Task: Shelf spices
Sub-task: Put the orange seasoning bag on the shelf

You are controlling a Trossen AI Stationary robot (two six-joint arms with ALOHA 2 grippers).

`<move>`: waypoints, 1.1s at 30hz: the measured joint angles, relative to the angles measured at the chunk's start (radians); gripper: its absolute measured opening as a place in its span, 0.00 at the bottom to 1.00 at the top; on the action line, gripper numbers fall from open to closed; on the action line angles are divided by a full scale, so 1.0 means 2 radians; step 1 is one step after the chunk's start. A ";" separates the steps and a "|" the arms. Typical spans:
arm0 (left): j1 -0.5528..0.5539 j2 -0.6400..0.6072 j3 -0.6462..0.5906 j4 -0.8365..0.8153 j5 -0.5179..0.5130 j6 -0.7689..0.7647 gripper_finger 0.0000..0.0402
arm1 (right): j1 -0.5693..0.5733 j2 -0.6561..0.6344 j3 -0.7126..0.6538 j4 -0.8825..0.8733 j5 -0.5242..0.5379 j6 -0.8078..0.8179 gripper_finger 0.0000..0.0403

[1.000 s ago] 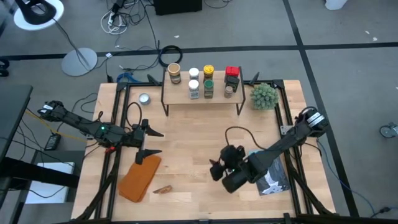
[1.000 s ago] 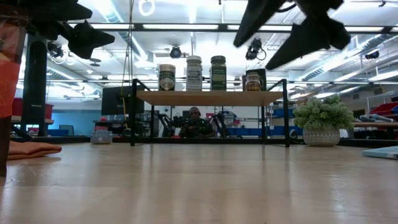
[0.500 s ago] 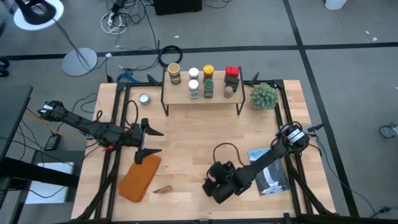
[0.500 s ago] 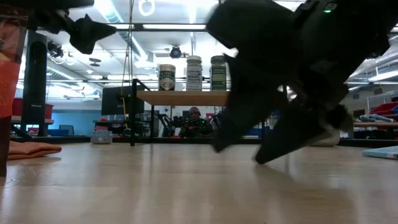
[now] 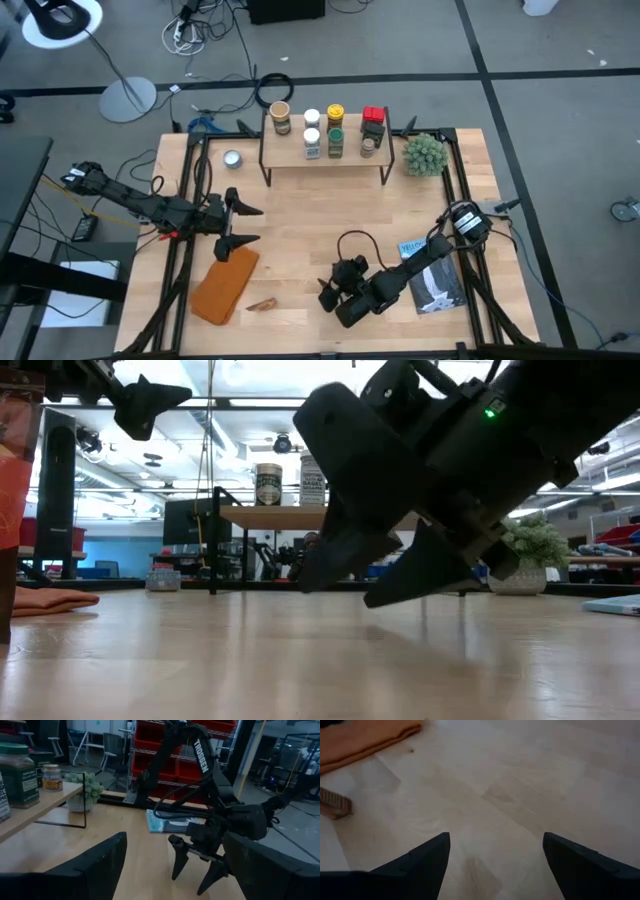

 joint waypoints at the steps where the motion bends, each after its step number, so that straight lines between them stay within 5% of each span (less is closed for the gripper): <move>1: 0.000 0.000 0.000 -0.001 -0.002 0.000 0.83 | -0.001 0.000 0.000 -0.001 -0.001 -0.001 0.79; 10: -0.002 0.004 0.000 -0.012 0.056 -0.056 0.83 | -0.006 0.000 0.000 0.000 -0.004 -0.025 0.79; 16: -0.029 0.011 0.012 -0.093 0.080 -0.094 0.77 | -0.013 0.000 0.000 0.000 -0.002 -0.032 0.79; 24: -0.098 0.071 0.087 -0.196 0.062 -0.119 0.69 | -0.014 0.000 0.000 0.000 -0.002 -0.048 0.79; 33: -0.171 0.203 0.200 -0.330 -0.014 -0.202 0.66 | -0.014 -0.001 0.001 0.000 -0.002 -0.048 0.79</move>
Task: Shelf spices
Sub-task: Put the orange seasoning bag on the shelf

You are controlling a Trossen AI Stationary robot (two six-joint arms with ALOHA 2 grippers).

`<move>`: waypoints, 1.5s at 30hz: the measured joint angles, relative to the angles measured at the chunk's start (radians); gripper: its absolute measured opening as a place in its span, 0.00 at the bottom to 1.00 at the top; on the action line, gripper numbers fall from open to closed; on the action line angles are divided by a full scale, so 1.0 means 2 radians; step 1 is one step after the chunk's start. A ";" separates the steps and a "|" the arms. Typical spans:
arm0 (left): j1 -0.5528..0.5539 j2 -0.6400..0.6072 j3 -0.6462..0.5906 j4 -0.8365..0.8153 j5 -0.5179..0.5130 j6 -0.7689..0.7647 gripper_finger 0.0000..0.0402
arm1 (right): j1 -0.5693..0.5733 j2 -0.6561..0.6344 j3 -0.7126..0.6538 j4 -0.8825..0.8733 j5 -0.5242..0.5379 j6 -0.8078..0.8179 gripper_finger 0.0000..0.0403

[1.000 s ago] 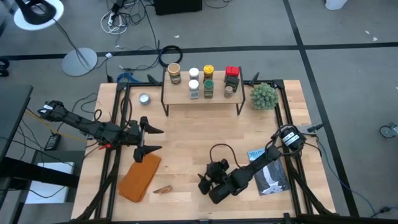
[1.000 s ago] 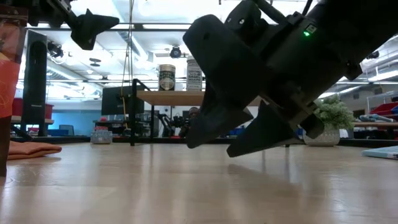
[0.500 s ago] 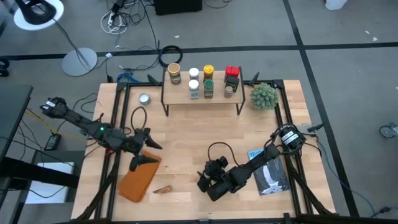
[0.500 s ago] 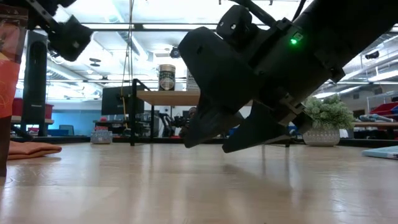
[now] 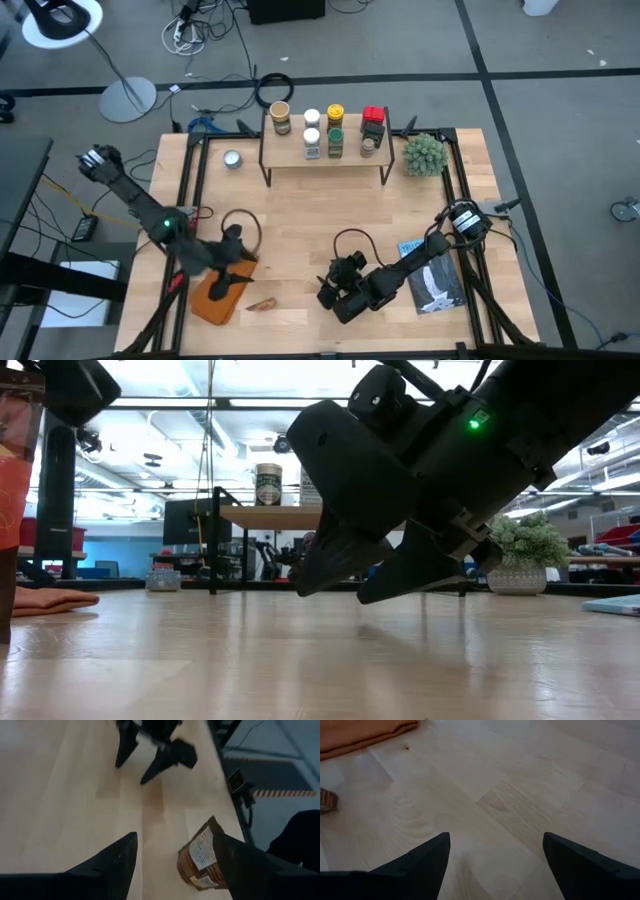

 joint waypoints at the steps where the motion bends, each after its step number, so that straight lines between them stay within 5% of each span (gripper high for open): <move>1: -0.004 0.017 0.012 -0.009 -0.002 -0.015 0.66 | 0.000 0.000 0.000 0.000 0.000 0.000 0.79; 12: -0.042 0.197 0.152 -0.151 -0.003 -0.123 0.66 | 0.000 -0.001 0.000 0.000 0.000 -0.005 0.79; 20: -0.044 0.266 0.187 -0.162 0.023 -0.155 0.66 | 0.000 -0.001 0.000 0.000 0.000 -0.009 0.79; 45: -0.047 0.235 0.225 -0.188 -0.015 -0.169 0.66 | -0.004 -0.001 0.000 0.000 0.001 -0.013 0.79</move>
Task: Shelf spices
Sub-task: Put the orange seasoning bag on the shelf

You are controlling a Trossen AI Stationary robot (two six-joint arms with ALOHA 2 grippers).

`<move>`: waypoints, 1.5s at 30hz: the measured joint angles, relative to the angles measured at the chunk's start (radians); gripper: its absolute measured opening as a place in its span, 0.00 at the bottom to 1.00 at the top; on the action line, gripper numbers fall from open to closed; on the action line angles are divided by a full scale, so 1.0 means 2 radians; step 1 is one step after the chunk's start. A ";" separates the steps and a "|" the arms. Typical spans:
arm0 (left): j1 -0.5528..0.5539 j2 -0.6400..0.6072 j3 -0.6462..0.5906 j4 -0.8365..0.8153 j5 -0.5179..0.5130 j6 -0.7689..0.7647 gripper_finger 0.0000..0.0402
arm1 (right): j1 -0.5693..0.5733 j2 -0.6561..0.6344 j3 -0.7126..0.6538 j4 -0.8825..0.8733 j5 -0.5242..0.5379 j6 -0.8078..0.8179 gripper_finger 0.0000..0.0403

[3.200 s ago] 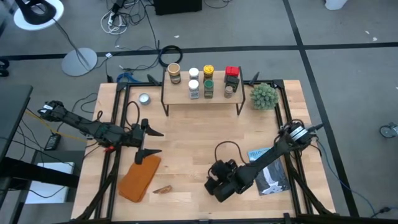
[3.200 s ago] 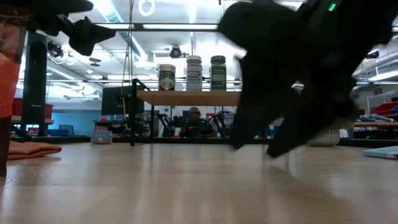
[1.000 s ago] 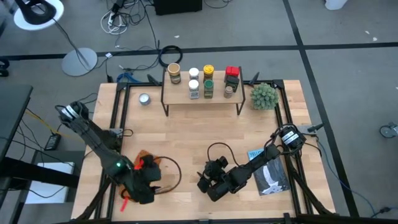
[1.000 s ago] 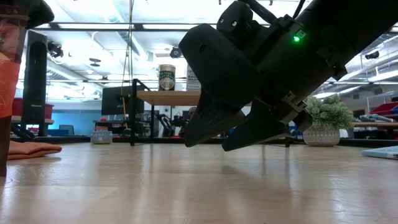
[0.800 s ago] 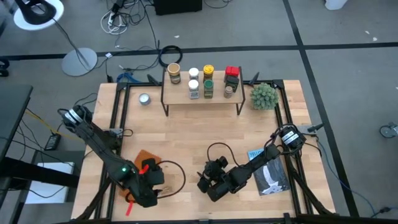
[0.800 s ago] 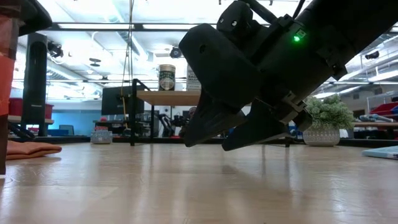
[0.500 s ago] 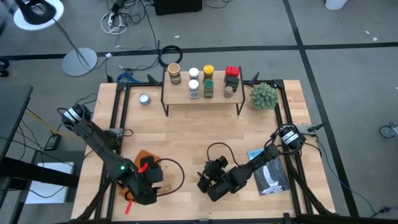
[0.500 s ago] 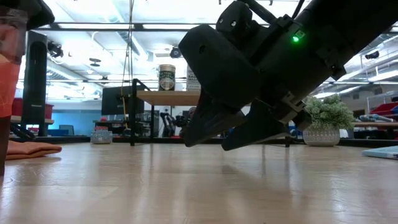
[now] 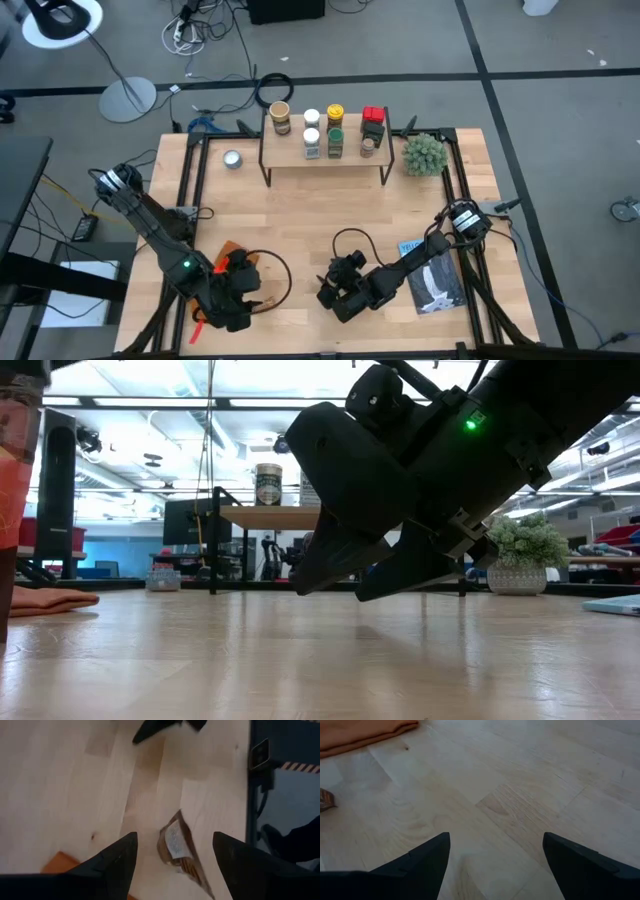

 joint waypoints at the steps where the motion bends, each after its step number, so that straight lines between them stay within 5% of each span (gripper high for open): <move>1: 0.000 0.006 0.000 -0.002 0.005 -0.006 0.66 | 0.000 0.000 0.000 0.000 0.000 0.000 0.79; 16: 0.000 0.044 -0.004 -0.009 0.034 -0.020 0.61 | 0.000 0.000 0.000 0.000 0.000 0.000 0.79; 30: 0.011 0.043 -0.004 -0.039 0.030 0.053 0.03 | 0.000 0.000 0.000 0.000 0.000 -0.007 0.79; 38: 0.061 0.010 0.005 -0.128 -0.004 0.129 0.00 | -0.004 0.000 0.000 0.000 0.000 -0.019 0.79; 45: 0.146 -0.069 0.007 -0.130 -0.019 0.271 0.00 | -0.018 0.000 0.000 0.000 0.000 -0.023 0.79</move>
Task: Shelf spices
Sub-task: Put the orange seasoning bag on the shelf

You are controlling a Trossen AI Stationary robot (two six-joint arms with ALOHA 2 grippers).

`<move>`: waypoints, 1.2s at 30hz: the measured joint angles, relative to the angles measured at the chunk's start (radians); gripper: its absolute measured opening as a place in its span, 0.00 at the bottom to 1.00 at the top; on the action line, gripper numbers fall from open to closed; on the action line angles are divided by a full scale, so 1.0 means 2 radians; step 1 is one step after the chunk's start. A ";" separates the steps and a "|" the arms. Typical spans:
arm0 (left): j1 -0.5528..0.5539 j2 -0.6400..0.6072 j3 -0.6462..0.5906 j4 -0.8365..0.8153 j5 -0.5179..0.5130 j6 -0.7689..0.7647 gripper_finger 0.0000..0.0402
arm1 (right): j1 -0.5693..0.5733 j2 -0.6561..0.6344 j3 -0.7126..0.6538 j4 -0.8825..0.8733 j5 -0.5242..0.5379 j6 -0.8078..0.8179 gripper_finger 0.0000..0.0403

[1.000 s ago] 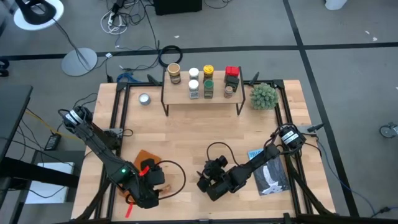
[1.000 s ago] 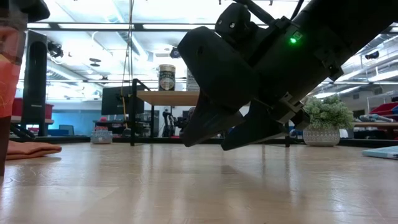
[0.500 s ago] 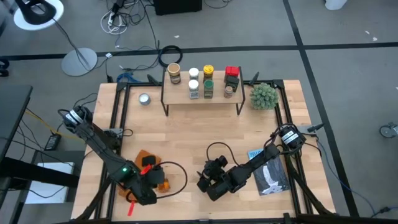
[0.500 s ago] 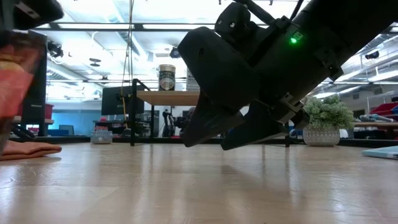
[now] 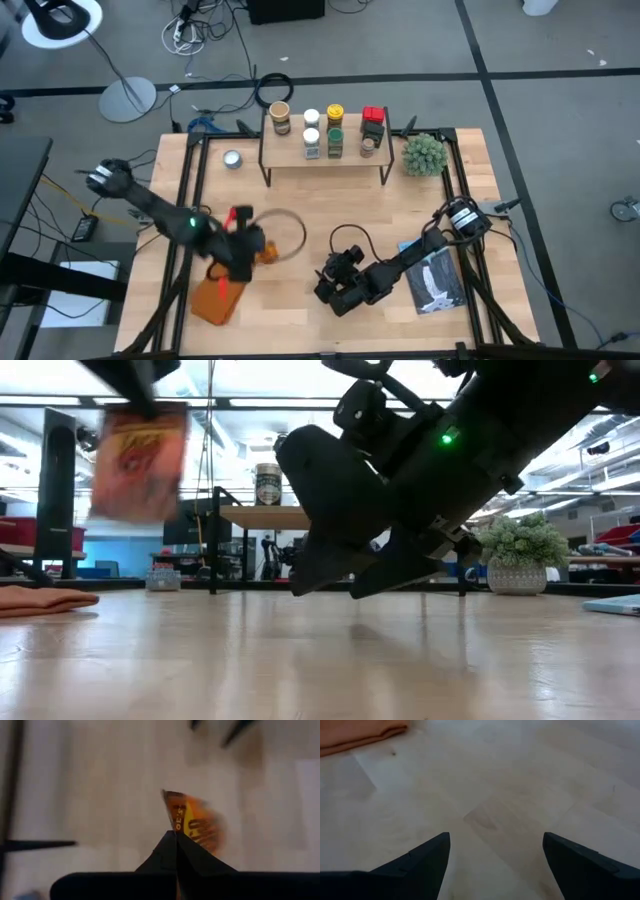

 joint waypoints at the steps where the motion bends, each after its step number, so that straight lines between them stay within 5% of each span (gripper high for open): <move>1: 0.019 -0.013 0.000 0.002 -0.001 0.023 0.00 | -0.001 0.000 0.000 0.000 0.000 0.000 0.79; 8: 0.177 -0.084 0.009 0.042 0.073 0.194 0.00 | -0.003 0.000 0.000 0.001 0.000 0.001 0.79; 18: 0.349 -0.031 0.136 0.028 0.167 0.350 0.00 | -0.005 0.000 0.000 0.000 0.000 -0.010 0.79; 27: 0.432 0.078 0.263 -0.042 0.173 0.407 0.00 | -0.005 0.000 0.000 0.000 0.000 -0.011 0.79; 36: 0.489 0.120 0.291 -0.053 0.187 0.442 0.00 | -0.005 0.000 0.000 0.000 0.000 -0.013 0.79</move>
